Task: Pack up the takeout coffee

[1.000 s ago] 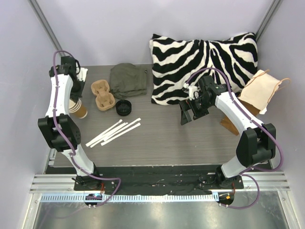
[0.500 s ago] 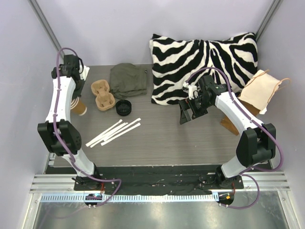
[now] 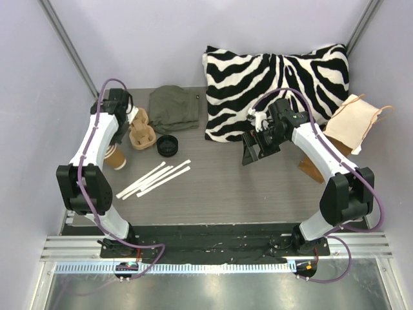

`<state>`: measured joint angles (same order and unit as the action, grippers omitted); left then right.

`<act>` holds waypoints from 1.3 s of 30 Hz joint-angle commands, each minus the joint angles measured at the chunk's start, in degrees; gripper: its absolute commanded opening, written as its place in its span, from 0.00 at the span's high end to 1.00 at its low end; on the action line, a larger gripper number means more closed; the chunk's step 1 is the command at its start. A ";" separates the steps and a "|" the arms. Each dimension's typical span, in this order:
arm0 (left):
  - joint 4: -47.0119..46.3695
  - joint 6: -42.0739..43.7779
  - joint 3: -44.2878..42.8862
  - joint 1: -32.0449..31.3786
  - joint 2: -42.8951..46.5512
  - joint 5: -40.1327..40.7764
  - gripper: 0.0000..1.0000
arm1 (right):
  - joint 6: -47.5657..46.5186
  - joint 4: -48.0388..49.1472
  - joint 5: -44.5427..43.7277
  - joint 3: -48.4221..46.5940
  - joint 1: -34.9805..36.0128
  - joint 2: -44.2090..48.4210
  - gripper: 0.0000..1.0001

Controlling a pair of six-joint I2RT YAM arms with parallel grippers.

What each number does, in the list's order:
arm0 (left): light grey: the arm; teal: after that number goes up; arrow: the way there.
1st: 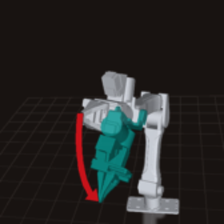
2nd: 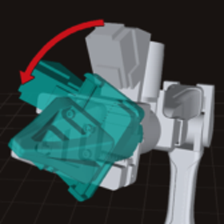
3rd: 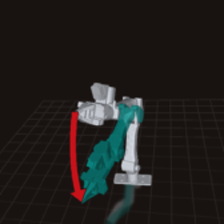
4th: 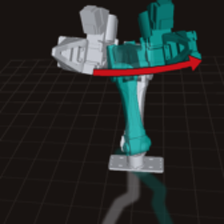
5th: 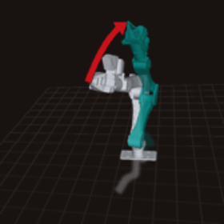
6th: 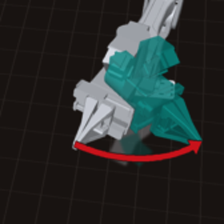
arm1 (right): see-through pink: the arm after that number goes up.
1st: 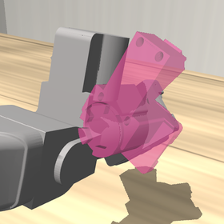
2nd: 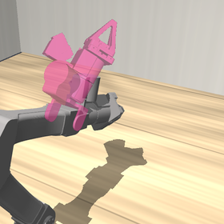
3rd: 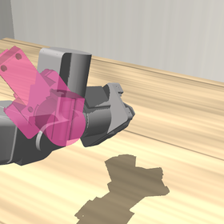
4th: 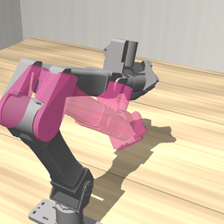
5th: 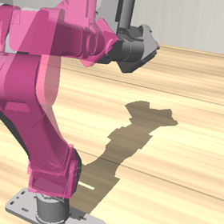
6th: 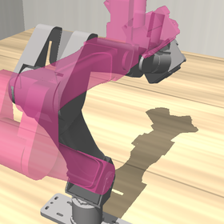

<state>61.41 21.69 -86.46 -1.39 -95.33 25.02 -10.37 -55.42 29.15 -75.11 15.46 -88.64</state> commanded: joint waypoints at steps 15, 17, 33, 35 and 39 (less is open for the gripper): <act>-2.43 -3.49 1.90 -0.19 9.63 -0.14 1.00 | 40.23 54.92 12.07 -12.34 13.79 -13.47 0.00; -2.43 -4.46 1.82 -0.19 10.42 -0.23 1.00 | 46.03 61.28 12.34 -14.62 17.12 -18.57 0.00; -2.52 -9.65 1.91 -0.11 12.01 -0.23 1.00 | 83.93 90.22 3.99 -36.15 32.08 -49.77 0.02; -2.00 -10.61 1.73 -0.11 12.01 -1.01 1.00 | 84.72 90.22 3.55 -38.44 33.57 -51.01 0.04; -1.99 -11.93 2.43 -0.11 12.54 -2.07 1.00 | 86.92 91.36 1.71 -39.76 34.98 -53.65 0.09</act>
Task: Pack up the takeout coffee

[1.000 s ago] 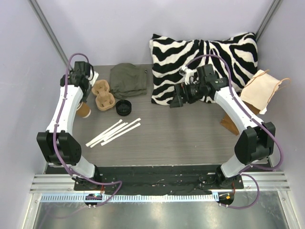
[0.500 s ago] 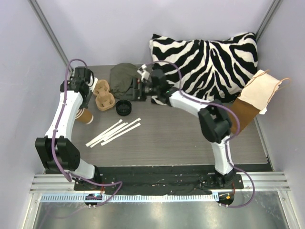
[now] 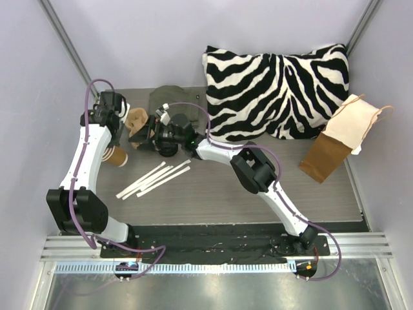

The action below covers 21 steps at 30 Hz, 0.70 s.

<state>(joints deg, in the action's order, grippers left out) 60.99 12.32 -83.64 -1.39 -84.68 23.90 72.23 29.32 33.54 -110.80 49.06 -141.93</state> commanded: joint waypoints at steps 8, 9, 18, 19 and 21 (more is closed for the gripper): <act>-1.93 -3.61 1.11 -0.11 2.77 -1.66 1.00 | 6.00 6.63 -4.53 -9.25 4.29 -5.81 0.14; -1.93 -3.79 1.19 -0.11 2.94 -1.75 1.00 | 6.43 6.63 -4.62 -9.52 4.64 -6.25 0.14; -0.61 -5.72 2.25 -0.11 4.79 -5.53 1.00 | 7.05 7.68 -5.41 -10.66 5.43 -7.92 0.24; -0.52 -5.81 2.51 -0.11 4.79 -5.71 1.00 | 6.88 7.59 -5.41 -10.92 5.61 -7.93 0.24; -0.52 -6.07 2.95 -0.11 5.05 -5.97 1.00 | 6.96 7.59 -5.59 -11.19 5.87 -7.93 0.24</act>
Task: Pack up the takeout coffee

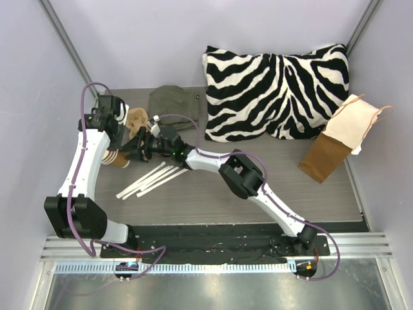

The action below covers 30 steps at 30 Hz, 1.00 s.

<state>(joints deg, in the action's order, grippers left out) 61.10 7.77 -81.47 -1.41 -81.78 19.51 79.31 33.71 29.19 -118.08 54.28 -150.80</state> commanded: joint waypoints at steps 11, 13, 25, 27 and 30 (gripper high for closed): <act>-0.11 -2.85 1.58 -0.17 2.94 -4.56 1.00 | -0.12 3.82 -1.33 -4.53 1.35 0.07 0.23; 0.33 -3.02 1.32 -0.17 2.85 -5.70 1.00 | -0.12 3.81 -1.42 -4.53 1.44 -0.02 0.25; 1.12 -3.73 0.44 -0.17 3.47 -10.01 1.00 | -2.93 0.48 -2.03 -5.58 2.41 -0.98 0.27; 1.21 -3.90 0.26 -0.17 3.47 -10.54 1.00 | -3.54 -0.66 -2.12 -5.67 2.41 -1.07 0.27; 1.65 -3.99 0.09 -0.17 3.47 -11.60 1.00 | -4.42 -1.72 -2.47 -5.67 2.50 -1.25 0.28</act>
<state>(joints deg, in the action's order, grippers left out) 62.46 5.30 -79.57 -1.32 -80.14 12.56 77.62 32.71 28.25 -120.88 55.61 -152.11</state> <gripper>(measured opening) 0.010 0.729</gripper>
